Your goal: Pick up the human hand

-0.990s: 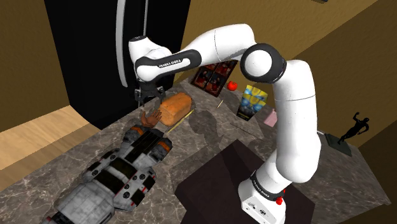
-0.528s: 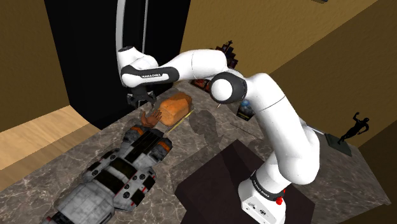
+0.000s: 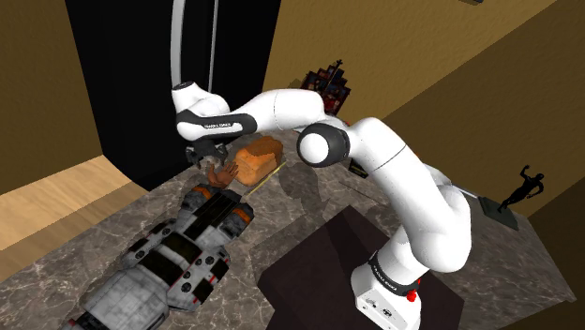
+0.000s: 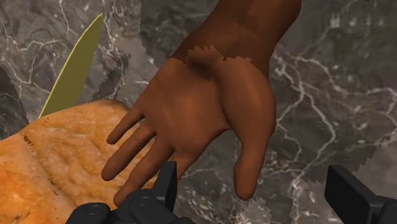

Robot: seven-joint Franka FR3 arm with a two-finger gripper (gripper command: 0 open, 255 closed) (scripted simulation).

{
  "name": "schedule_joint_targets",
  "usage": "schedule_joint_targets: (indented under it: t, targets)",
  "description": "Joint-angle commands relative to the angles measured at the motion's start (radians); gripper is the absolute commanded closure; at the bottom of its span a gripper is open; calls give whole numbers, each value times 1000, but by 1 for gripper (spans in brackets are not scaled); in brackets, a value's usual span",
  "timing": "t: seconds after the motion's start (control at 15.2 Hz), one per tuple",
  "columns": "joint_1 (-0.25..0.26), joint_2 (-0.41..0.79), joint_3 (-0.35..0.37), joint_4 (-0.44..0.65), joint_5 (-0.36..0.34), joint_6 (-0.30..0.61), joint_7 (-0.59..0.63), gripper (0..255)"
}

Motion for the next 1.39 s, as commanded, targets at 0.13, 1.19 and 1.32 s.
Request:
schedule_joint_targets:
  t: [0.13, 1.19, 1.32]
  targets:
    - [-2, 4, -1, 0, -1, 5, -1, 255]
    - [-7, -73, 7, -34, 5, -38, -7, 255]
    - [-7, -90, 9, -38, 7, -51, -10, 255]
